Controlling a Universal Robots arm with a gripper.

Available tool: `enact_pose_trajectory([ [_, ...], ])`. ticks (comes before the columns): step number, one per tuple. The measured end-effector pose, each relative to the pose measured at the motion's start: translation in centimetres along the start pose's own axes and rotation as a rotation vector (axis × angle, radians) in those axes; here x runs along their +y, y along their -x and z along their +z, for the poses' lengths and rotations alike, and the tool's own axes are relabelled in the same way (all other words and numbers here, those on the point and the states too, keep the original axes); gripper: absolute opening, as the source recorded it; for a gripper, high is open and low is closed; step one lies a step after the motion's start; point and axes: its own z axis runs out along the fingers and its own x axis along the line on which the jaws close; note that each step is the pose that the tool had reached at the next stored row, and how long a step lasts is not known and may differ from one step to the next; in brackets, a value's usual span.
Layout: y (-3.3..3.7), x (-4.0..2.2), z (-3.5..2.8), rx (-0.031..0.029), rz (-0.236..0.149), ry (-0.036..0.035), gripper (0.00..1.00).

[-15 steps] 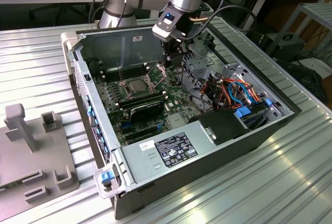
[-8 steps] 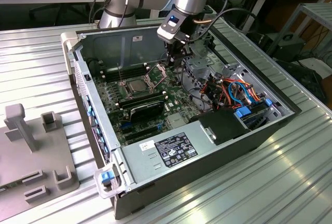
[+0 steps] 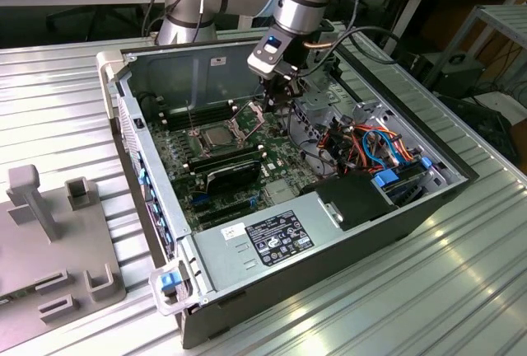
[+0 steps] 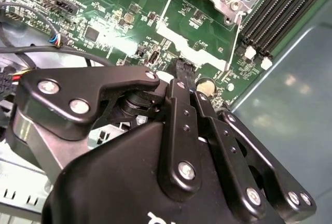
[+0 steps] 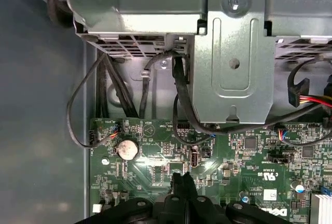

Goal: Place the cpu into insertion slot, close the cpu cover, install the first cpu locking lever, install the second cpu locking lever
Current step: 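Close the cpu cover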

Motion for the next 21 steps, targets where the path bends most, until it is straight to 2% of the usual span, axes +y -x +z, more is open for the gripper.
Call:
enact_pose_trajectory([
  [8, -0.02, -1.69, 0.39, 0.0000, 0.000, -0.0001, 0.11],
  [21, -0.02, -2.99, 0.49, -0.0001, 0.000, 0.0000, 0.11],
])
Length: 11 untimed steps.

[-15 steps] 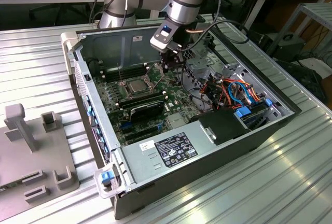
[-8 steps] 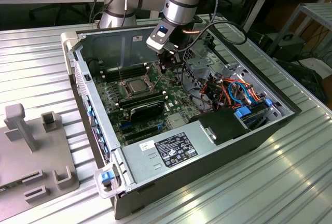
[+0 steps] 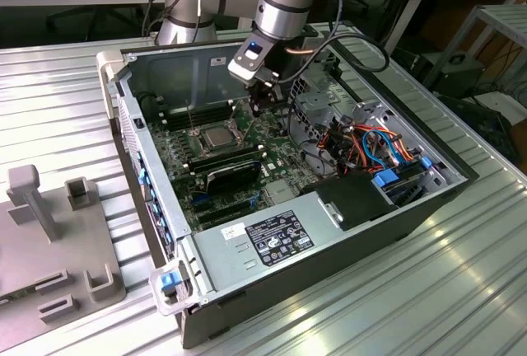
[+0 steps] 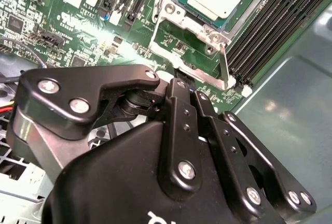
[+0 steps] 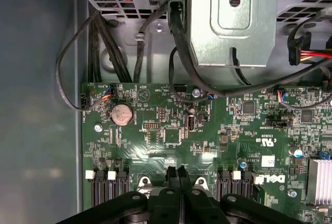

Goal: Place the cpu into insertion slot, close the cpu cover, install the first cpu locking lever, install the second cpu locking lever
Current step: 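Close the cpu cover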

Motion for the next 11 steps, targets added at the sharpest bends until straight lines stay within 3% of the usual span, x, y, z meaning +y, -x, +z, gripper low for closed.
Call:
enact_pose_trajectory([
  [11, -0.01, -0.79, 0.09, 0.0000, 0.000, 0.0000, 0.11],
])
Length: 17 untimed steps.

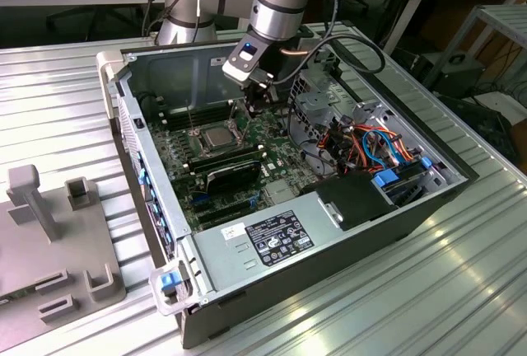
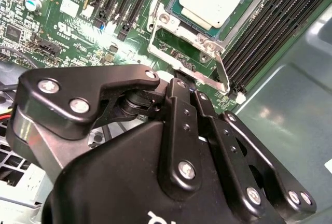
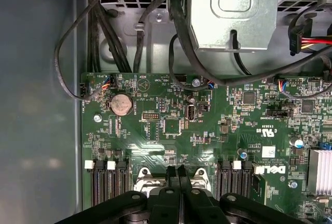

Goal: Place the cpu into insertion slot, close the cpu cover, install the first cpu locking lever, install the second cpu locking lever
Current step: 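Close the cpu cover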

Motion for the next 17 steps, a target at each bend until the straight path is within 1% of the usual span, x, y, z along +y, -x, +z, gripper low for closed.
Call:
enact_pose_trajectory([
  [8, 0.00, -0.16, 0.03, 0.0000, 0.000, 0.0000, 0.11],
  [10, 0.00, -0.28, 0.05, 0.0001, 0.000, 0.0000, 0.11],
  [11, -0.01, -0.52, 0.08, 0.0001, 0.000, 0.0000, 0.11],
  [14, -0.01, -0.84, 0.12, 0.0000, 0.000, 0.0000, 0.11],
  [17, -0.01, -0.88, 0.14, 0.0000, 0.000, -0.0001, 0.11],
])
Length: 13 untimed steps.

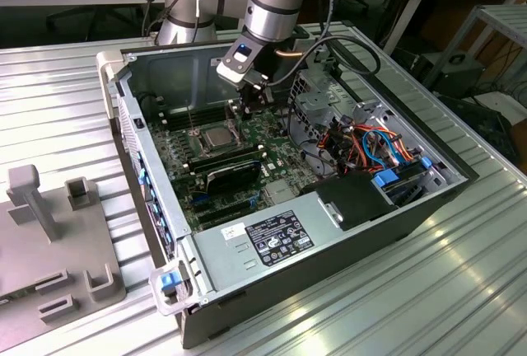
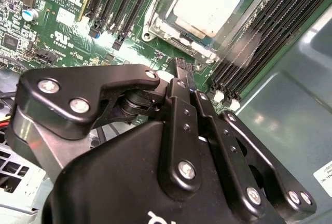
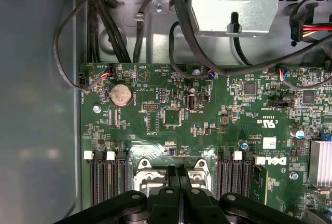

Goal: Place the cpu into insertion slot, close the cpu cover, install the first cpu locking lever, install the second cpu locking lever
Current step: 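Close the cpu cover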

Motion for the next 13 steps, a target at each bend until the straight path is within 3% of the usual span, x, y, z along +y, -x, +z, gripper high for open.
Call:
enact_pose_trajectory([
  [13, 0.00, -0.12, 0.04, 0.0001, 0.000, 0.0001, 0.11],
])
